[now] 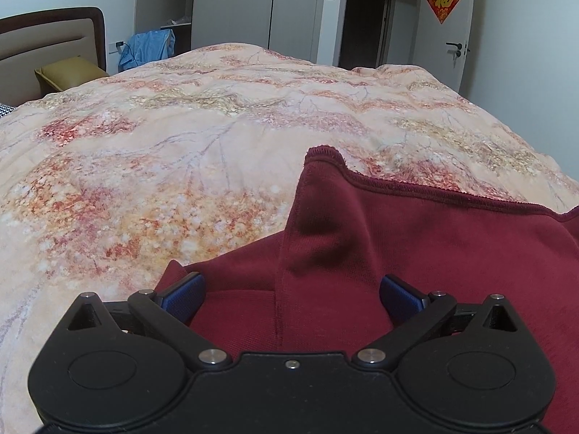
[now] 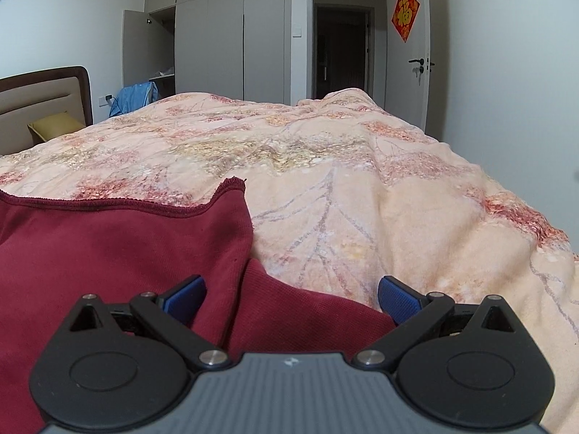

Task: Fold small clothes
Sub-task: 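Lay the hem on the sweater and open both tools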

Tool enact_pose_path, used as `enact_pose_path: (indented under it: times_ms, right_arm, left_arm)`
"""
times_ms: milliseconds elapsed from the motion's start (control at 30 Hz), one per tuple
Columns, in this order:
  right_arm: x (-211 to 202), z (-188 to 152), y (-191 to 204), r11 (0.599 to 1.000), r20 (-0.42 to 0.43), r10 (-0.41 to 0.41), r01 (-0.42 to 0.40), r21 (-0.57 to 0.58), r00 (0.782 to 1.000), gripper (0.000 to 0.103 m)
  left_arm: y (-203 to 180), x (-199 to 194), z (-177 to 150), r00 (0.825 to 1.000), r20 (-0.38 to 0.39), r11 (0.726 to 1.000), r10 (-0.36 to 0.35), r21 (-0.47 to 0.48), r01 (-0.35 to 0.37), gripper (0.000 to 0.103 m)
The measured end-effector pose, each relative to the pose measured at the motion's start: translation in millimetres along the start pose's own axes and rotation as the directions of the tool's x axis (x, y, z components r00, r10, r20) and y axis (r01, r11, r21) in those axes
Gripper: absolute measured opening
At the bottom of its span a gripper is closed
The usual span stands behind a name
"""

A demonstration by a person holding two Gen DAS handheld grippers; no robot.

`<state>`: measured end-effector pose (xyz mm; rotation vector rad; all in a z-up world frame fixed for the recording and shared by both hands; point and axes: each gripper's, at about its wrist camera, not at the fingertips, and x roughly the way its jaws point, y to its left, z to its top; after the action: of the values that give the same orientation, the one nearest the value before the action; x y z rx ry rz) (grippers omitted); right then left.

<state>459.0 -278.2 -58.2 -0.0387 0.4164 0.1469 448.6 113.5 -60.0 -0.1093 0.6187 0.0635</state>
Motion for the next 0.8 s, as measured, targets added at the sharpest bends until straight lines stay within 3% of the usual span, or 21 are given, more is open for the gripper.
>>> enact_pose_path:
  times_ms: [433, 533, 667, 800]
  right_arm:
    - [1, 0, -1, 1.000, 0.005, 0.012, -0.012, 0.015, 1.000, 0.103]
    - [2, 1, 0, 1.000, -0.005, 0.011, -0.011, 0.012, 1.000, 0.103]
    - [-1, 14, -1, 0.999, -0.040, 0.038, -0.039, -0.010, 0.998, 0.103]
    - [-30, 27, 7, 0.996, 0.011, -0.028, 0.029, -0.084, 1.000, 0.103]
  left_arm:
    - [2, 0, 4, 1.000, -0.019, 1.000, -0.017, -0.012, 0.016, 0.103]
    - [0, -5, 10, 0.999, -0.033, 1.000, 0.008, 0.014, -0.008, 0.102]
    - [-2, -33, 18, 0.995, -0.011, 0.994, 0.101, 0.054, -0.100, 0.102]
    - [10, -76, 19, 0.997, 0.004, 0.997, 0.078, -0.004, -0.078, 0.102]
